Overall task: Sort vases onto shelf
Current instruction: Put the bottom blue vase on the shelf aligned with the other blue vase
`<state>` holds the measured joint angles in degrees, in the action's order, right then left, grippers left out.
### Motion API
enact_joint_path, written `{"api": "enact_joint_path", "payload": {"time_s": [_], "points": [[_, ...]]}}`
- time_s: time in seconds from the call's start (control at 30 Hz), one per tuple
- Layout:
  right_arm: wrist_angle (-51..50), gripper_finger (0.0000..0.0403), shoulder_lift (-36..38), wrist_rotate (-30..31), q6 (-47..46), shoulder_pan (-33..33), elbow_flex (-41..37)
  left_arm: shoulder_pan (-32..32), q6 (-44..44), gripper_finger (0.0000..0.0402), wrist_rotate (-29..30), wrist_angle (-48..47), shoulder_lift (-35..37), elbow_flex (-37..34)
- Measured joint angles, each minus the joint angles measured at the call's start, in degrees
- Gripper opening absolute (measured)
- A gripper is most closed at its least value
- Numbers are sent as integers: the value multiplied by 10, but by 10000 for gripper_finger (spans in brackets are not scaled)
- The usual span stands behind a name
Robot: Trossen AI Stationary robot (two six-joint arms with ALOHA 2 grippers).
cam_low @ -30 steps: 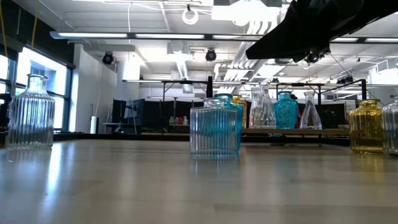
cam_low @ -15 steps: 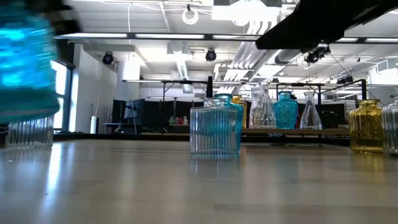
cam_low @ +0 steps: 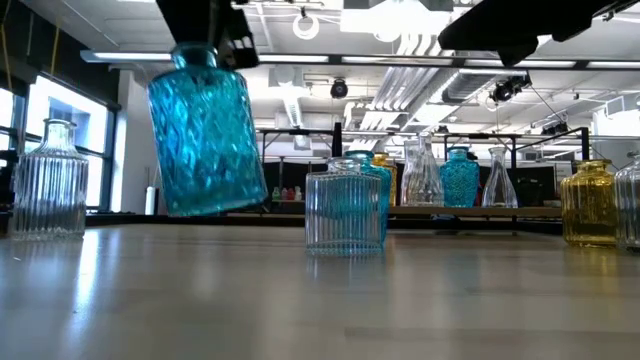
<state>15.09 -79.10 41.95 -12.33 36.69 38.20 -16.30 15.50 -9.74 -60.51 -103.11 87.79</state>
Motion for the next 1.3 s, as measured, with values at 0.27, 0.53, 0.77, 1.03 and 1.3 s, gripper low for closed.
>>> {"api": "enact_joint_path", "payload": {"time_s": [0.27, 0.53, 0.77, 1.03, 1.3], "points": [[-13, 12, 1, 1, -17, 8, 0, 10, -37, 15, -3, -30, -76, 78], [-17, 12, 1, 1, -19, 8, 0, 21, -28, 20, -5, -27, -80, 77], [-20, 12, 1, 1, -22, 8, 0, 22, -36, 21, -5, -24, -82, 77], [-20, 12, 1, 1, -22, 8, 0, 22, -37, 22, -19, -28, -102, 77], [-20, 12, 1, 1, -23, 8, 0, 22, -41, 32, -23, -25, -110, 80]]}}
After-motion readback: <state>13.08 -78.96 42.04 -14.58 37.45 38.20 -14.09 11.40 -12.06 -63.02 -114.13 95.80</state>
